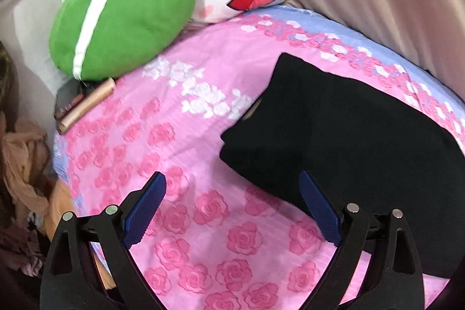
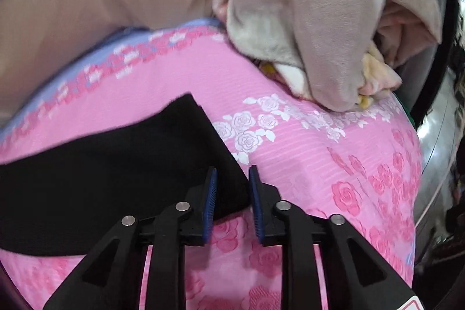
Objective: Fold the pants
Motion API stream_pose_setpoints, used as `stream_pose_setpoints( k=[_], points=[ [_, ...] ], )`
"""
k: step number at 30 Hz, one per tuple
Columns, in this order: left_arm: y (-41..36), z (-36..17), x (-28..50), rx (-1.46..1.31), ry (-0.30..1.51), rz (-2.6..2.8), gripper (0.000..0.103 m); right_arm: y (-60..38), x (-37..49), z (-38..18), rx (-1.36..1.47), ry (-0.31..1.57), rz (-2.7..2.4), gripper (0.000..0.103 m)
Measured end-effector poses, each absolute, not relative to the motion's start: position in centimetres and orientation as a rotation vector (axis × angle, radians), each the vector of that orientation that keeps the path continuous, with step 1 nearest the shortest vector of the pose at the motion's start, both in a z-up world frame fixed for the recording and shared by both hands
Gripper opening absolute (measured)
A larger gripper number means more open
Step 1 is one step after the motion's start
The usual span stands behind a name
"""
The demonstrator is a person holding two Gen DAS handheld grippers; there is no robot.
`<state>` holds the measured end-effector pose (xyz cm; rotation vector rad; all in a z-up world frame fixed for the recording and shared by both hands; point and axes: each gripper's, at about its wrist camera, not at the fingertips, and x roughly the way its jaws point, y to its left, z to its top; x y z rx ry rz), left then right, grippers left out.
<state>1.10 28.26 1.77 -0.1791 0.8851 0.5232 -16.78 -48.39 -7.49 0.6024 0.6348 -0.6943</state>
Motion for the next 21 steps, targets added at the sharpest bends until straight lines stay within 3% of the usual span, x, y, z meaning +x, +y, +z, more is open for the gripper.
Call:
stream_pose_setpoints(
  k=[1, 2, 8, 16, 17, 18, 19, 20, 21],
  points=[
    [27.8, 1.9, 0.7, -0.181, 0.877, 0.501, 0.09, -48.1, -17.5, -7.2, 0.621, 0.612, -0.707, 0.042],
    [27.2, 1.9, 0.5, -0.174, 0.868, 0.489, 0.09, -47.8, -18.4, -7.1, 0.647, 0.588, -0.712, 0.059],
    [20.9, 2.6, -0.1, -0.117, 0.835, 0.35, 0.092, -47.2, -20.1, -8.9, 0.755, 0.577, -0.642, 0.066],
    [11.7, 2.9, 0.3, -0.061, 0.824, 0.199, 0.095, -49.4, -17.7, -10.3, 0.827, 0.569, -0.571, 0.067],
    [11.0, 2.8, 0.3, -0.053, 0.828, 0.186, 0.095, -49.5, -17.4, -10.3, 0.822, 0.567, -0.571, 0.066],
    [10.4, 2.8, 0.3, -0.043, 0.83, 0.178, 0.095, -49.5, -17.1, -10.2, 0.814, 0.568, -0.571, 0.058],
    [9.6, 2.7, 0.4, -0.029, 0.834, 0.173, 0.095, -49.4, -16.7, -10.2, 0.806, 0.574, -0.553, 0.047],
    [9.3, 2.6, 0.4, -0.025, 0.836, 0.17, 0.095, -49.4, -16.5, -10.3, 0.809, 0.581, -0.541, 0.026],
    [9.0, 2.5, 0.4, -0.02, 0.84, 0.165, 0.095, -49.4, -16.3, -10.4, 0.818, 0.573, -0.521, 0.021]
  ],
)
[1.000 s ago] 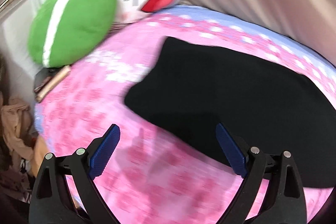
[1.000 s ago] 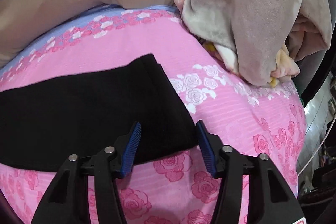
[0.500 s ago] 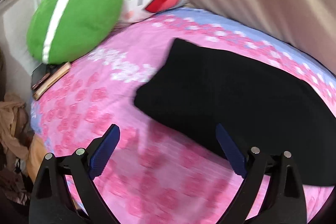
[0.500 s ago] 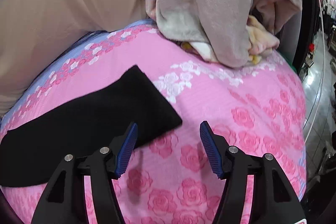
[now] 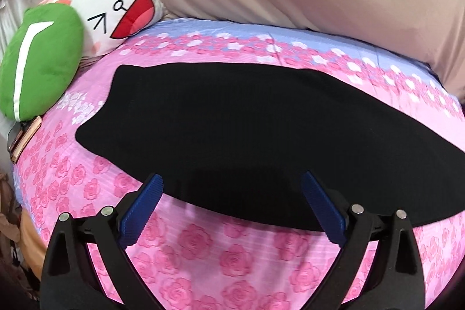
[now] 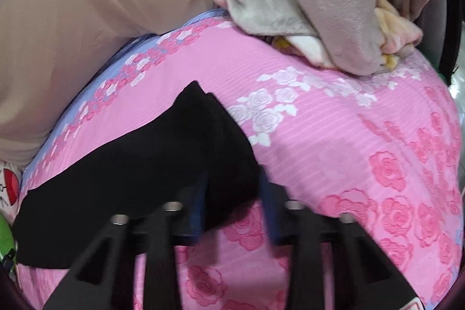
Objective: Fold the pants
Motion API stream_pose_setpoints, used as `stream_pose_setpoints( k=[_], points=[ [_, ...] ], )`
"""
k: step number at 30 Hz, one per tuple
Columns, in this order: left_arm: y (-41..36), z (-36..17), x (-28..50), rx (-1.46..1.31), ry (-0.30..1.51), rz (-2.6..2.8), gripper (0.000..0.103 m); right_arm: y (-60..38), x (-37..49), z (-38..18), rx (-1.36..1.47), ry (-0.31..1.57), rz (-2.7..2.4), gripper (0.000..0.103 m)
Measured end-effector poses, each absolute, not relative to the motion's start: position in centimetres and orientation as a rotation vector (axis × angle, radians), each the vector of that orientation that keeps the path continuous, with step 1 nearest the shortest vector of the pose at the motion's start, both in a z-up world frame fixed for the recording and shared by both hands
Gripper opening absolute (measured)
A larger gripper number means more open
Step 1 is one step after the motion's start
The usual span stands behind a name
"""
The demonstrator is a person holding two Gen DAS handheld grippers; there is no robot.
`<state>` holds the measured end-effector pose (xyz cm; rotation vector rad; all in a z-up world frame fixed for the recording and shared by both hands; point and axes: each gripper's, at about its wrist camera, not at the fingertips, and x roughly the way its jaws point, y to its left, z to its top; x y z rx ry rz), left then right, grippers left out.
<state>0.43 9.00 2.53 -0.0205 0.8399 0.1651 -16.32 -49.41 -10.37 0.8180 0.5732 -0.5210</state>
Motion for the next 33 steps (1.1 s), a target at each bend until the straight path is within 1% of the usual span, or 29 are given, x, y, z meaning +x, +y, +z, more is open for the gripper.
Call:
stream_pose_setpoints(
  k=[4, 7, 10, 14, 20, 25, 31, 33],
  points=[
    [9.0, 2.4, 0.7, -0.025, 0.851, 0.174, 0.095, -48.8, -16.7, -8.7, 0.838, 0.493, -0.494, 0.019],
    [10.1, 2.4, 0.8, -0.047, 0.849, 0.174, 0.095, -47.6, -16.7, -5.5, 0.851, 0.414, -0.415, 0.019],
    [11.2, 2.4, 0.6, -0.067, 0.841, 0.167, 0.095, -44.7, -15.2, -1.3, 0.796, 0.381, -0.333, 0.019],
    [13.0, 2.1, 0.3, -0.091, 0.84, 0.156, 0.095, -38.4, -10.8, 4.3, 0.675, 0.366, -0.203, 0.019],
    [16.2, 2.0, -0.9, -0.105, 0.829, 0.141, 0.095, -28.5, -3.0, 8.1, 0.545, 0.413, -0.02, 0.02],
    [19.6, 1.6, -1.7, -0.126, 0.836, 0.168, 0.095, -20.0, 2.7, 8.0, 0.44, 0.493, 0.108, 0.02],
    [24.1, 1.3, -2.7, -0.185, 0.834, 0.231, 0.095, -12.5, 8.7, 4.2, 0.369, 0.635, 0.191, 0.021],
    [25.0, 1.4, -3.0, -0.198, 0.828, 0.243, 0.095, -10.7, 10.1, 2.6, 0.347, 0.685, 0.197, 0.025]
  ],
)
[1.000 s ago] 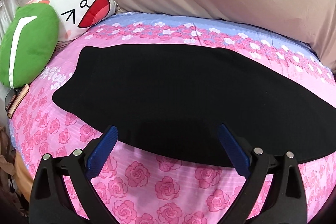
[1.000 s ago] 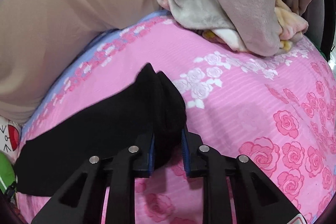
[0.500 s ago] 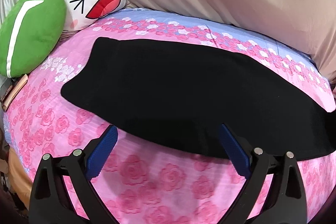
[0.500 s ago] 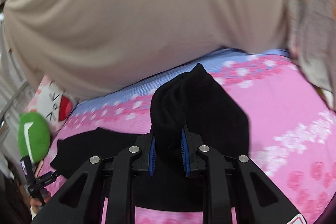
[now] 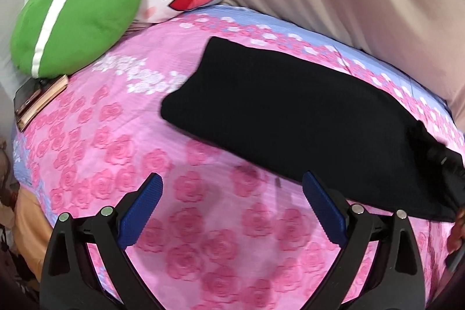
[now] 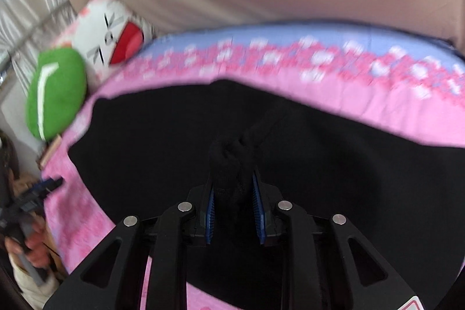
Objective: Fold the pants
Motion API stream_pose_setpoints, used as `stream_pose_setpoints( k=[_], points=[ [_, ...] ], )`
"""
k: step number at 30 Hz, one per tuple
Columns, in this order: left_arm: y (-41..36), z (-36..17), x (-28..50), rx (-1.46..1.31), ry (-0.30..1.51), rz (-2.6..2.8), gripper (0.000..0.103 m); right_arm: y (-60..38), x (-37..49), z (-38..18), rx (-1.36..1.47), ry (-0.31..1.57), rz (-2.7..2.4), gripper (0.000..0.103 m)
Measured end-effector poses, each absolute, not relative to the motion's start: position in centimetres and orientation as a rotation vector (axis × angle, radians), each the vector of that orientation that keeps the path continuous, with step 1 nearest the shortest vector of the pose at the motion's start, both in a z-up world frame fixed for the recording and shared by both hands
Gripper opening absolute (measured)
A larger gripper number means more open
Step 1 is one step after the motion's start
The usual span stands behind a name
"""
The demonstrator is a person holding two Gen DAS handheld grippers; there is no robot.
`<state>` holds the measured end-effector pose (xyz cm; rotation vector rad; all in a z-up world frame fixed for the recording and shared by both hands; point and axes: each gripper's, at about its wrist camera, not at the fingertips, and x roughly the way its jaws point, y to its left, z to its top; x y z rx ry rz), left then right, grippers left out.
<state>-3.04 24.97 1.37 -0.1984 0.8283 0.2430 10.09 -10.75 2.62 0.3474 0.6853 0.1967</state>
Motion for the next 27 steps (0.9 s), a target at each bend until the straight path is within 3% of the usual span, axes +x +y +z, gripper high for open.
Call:
stream_pose_setpoints(
  k=[6, 9, 13, 16, 17, 20, 22, 25, 27],
  points=[
    [25.0, 1.3, -2.9, -0.209, 0.826, 0.231, 0.095, -9.0, 9.9, 2.0, 0.229, 0.679, 0.153, 0.028],
    [24.1, 1.2, -2.5, -0.215, 0.826, 0.199, 0.095, -8.5, 10.1, 2.1, 0.185, 0.685, 0.125, 0.021],
    [22.7, 0.6, -1.8, -0.214, 0.844, 0.159, 0.095, -8.0, 8.7, 4.6, 0.189, 0.621, 0.138, 0.021],
    [22.3, 0.1, -1.3, -0.219, 0.859, 0.148, 0.095, -6.1, 10.2, 3.9, 0.157, 0.666, 0.183, 0.03],
    [22.4, -0.1, -1.1, -0.228, 0.866, 0.146, 0.095, -5.2, 11.3, 2.7, 0.118, 0.719, 0.187, 0.038],
    [23.3, 0.0, -1.4, -0.246, 0.876, 0.168, 0.095, -4.5, 9.6, 3.0, 0.095, 0.68, 0.194, 0.045],
    [24.0, 0.2, -2.0, -0.237, 0.862, 0.183, 0.095, -6.1, 6.9, 4.4, 0.165, 0.618, 0.211, 0.046],
    [24.8, 0.4, -2.7, -0.23, 0.85, 0.203, 0.095, -11.5, 2.0, 5.2, 0.258, 0.536, 0.084, 0.065],
    [24.9, 0.4, -2.7, -0.238, 0.852, 0.205, 0.095, -16.2, -1.1, 4.3, 0.336, 0.525, -0.04, 0.068]
  ],
)
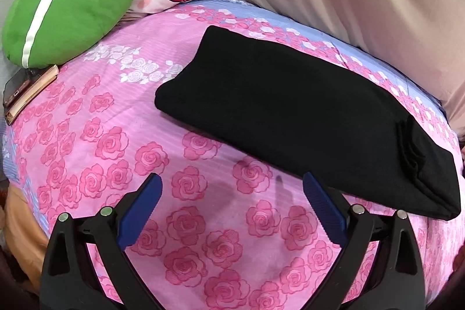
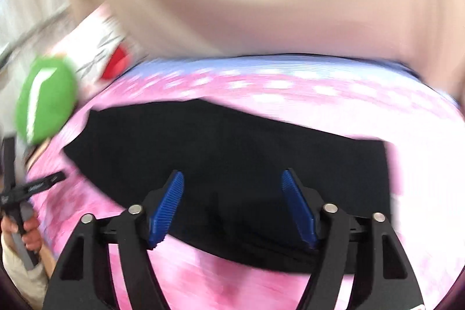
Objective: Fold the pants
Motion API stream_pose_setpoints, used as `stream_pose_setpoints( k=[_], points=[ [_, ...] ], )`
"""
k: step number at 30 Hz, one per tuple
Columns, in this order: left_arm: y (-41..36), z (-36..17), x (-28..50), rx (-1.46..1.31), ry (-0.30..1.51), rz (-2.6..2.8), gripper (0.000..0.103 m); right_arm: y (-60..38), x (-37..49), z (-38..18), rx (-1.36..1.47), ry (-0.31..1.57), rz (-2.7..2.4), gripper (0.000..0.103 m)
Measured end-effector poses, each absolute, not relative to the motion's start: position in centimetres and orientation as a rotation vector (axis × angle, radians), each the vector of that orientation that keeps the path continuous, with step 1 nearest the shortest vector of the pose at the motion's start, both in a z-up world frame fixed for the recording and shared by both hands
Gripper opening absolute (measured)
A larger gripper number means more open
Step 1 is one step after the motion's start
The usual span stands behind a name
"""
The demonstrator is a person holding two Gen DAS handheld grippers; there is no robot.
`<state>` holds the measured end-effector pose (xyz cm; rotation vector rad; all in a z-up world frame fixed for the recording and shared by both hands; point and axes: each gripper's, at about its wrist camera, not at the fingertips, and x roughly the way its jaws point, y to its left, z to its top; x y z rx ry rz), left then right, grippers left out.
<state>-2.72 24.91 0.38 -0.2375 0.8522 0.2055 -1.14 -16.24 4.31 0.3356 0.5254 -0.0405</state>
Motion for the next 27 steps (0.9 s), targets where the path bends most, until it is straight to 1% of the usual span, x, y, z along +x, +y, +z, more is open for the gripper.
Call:
stream_pose_setpoints(
  k=[3, 5, 7, 10, 11, 13, 14, 15, 17, 18, 19, 20, 21, 22, 23, 25, 27],
  points=[
    [24.2, 0.5, -2.4, -0.249, 0.851, 0.192, 0.095, -22.6, -4.8, 1.6, 0.452, 0.55, -0.231, 0.07],
    [22.9, 0.8, -2.0, -0.248, 0.845, 0.171, 0.095, -26.2, -6.2, -0.8, 0.604, 0.57, -0.235, 0.071],
    [21.3, 1.1, -1.6, -0.244, 0.844, 0.147, 0.095, -27.6, -6.4, -2.6, 0.695, 0.58, -0.197, 0.071],
    [18.7, 1.5, -1.1, -0.23, 0.853, 0.111, 0.095, -28.1, -4.9, -4.7, 0.75, 0.613, -0.122, 0.071],
    [17.9, 1.6, -1.2, -0.223, 0.855, 0.095, 0.095, -27.7, -4.3, -5.3, 0.765, 0.626, -0.099, 0.073],
    [16.8, 2.0, -1.4, -0.21, 0.858, 0.079, 0.095, -26.9, -4.0, -5.0, 0.712, 0.6, -0.079, 0.032],
    [16.4, 2.2, -1.5, -0.2, 0.856, 0.077, 0.095, -26.7, -4.0, -4.4, 0.715, 0.593, -0.064, 0.025],
    [16.1, 2.4, -1.6, -0.188, 0.851, 0.08, 0.095, -26.6, -4.7, -3.4, 0.7, 0.562, -0.067, 0.022],
    [15.9, 2.7, -1.8, -0.166, 0.842, 0.091, 0.096, -26.5, -6.0, -2.0, 0.656, 0.51, -0.057, 0.021],
    [15.9, 2.7, -1.8, -0.162, 0.841, 0.097, 0.096, -26.7, -6.1, -2.1, 0.646, 0.506, -0.068, 0.022],
    [16.0, 2.5, -1.7, -0.162, 0.844, 0.107, 0.097, -27.0, -5.8, -2.7, 0.639, 0.526, -0.084, 0.022],
    [16.2, 2.3, -1.5, -0.167, 0.851, 0.116, 0.097, -27.4, -4.6, -4.4, 0.627, 0.606, -0.116, 0.023],
    [16.3, 2.0, -1.3, -0.176, 0.86, 0.125, 0.097, -27.7, -4.3, -5.5, 0.648, 0.632, -0.119, 0.027],
    [16.7, 1.8, -1.1, -0.188, 0.869, 0.135, 0.097, -27.9, -4.6, -5.4, 0.673, 0.61, -0.111, 0.028],
    [17.0, 1.6, -0.9, -0.194, 0.873, 0.145, 0.097, -28.0, -5.1, -4.6, 0.673, 0.599, -0.121, 0.031],
    [18.3, 1.5, -0.6, -0.204, 0.872, 0.186, 0.097, -27.7, -6.3, -2.9, 0.626, 0.55, -0.222, 0.034],
    [20.4, 1.5, -0.3, -0.24, 0.863, 0.231, 0.097, -26.7, -7.1, -0.9, 0.539, 0.511, -0.291, 0.042]
  ],
)
